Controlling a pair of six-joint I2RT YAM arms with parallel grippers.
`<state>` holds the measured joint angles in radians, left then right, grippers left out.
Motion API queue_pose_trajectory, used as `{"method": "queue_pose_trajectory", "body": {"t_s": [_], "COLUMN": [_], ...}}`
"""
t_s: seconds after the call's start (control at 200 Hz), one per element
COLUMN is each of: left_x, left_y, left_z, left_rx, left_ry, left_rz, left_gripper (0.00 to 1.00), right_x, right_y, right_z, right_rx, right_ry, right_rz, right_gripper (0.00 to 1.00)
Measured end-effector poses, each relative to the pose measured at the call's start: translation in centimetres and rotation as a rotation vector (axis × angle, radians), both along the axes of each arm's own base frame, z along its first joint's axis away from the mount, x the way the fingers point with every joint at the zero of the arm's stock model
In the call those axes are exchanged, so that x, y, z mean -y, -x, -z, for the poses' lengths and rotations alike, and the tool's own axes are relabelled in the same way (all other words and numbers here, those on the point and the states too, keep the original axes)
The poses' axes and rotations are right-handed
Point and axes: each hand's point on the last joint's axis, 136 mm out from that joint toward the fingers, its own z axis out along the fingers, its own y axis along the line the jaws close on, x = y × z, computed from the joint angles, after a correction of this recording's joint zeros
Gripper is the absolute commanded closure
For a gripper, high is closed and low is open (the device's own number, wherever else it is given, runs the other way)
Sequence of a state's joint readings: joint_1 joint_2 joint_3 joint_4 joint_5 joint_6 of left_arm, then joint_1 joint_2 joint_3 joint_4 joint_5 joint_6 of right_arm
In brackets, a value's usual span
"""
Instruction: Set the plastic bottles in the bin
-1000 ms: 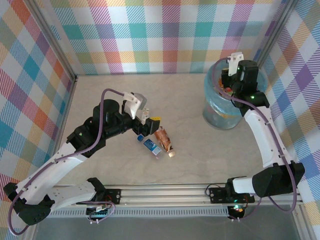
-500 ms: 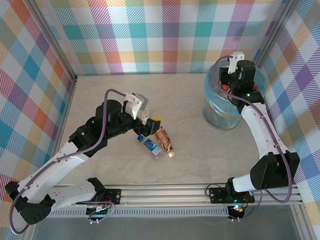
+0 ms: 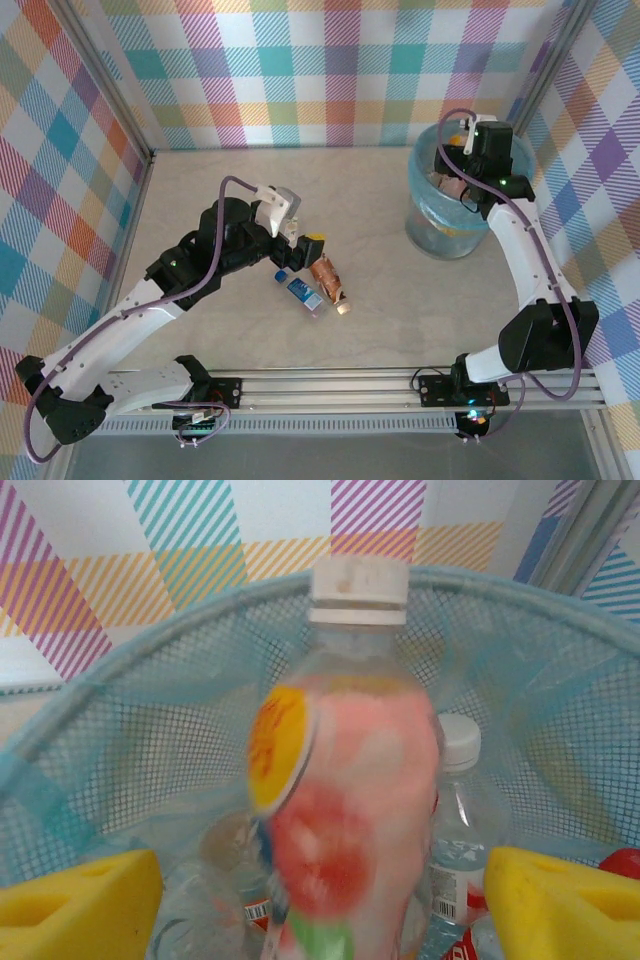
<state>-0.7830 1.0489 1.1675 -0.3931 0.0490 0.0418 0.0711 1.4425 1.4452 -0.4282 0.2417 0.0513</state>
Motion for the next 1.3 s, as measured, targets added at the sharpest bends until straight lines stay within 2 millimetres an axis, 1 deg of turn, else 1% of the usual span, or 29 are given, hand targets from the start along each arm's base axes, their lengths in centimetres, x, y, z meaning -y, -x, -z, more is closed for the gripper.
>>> {"method": "queue_pose_trajectory", "body": {"t_s": [0.15, 0.225, 0.325, 0.475, 0.54, 0.63, 0.925, 0.995, 1.055, 1.175, 1.3], "left_x": [-0.1, -0.1, -0.1, -0.1, -0.1, -0.1, 0.4, 0.5, 0.5, 0.5, 0.2], "left_y": [-0.1, -0.1, -0.1, -0.1, -0.2, -0.4, -1.4, -1.8, -2.1, -2.8, -3.3], "left_z": [0.0, 0.0, 0.1, 0.8, 0.9, 1.2, 2.9, 3.3, 3.8, 4.7, 4.9], "left_rx": [0.001, 0.001, 0.0, -0.011, -0.014, -0.018, -0.043, -0.047, -0.054, -0.064, -0.066], "left_ry": [-0.002, -0.002, -0.004, -0.016, -0.021, -0.027, -0.073, -0.084, -0.097, -0.122, -0.132], "left_rz": [-0.006, -0.007, -0.008, -0.009, -0.012, -0.016, -0.039, -0.048, -0.059, -0.084, -0.119], "left_gripper": [0.01, 0.01, 0.01, 0.01, 0.01, 0.01, 0.01, 0.01, 0.01, 0.01, 0.01], "right_x": [0.6, 1.0, 1.5, 2.1, 2.0, 1.9, 1.0, 0.7, 0.4, -0.4, -1.3], "right_y": [0.0, 0.0, -0.4, -1.2, -1.4, -1.4, -1.3, -1.1, -0.8, 0.5, 2.2], "right_z": [-1.7, -1.7, -0.5, 2.5, 3.3, 3.5, 3.5, 3.0, 2.1, -0.7, -3.8], "right_rx": [0.025, 0.024, -0.008, -0.085, -0.108, -0.113, -0.118, -0.114, -0.095, -0.033, 0.039], "right_ry": [-0.01, -0.016, -0.023, -0.044, -0.056, -0.067, -0.108, -0.12, -0.135, -0.168, -0.212], "right_rz": [0.017, 0.03, 0.048, 0.073, 0.076, 0.073, 0.04, 0.025, 0.009, -0.029, -0.075], "right_gripper": [0.15, 0.15, 0.15, 0.18, 0.19, 0.2, 0.21, 0.22, 0.23, 0.25, 0.26]}}
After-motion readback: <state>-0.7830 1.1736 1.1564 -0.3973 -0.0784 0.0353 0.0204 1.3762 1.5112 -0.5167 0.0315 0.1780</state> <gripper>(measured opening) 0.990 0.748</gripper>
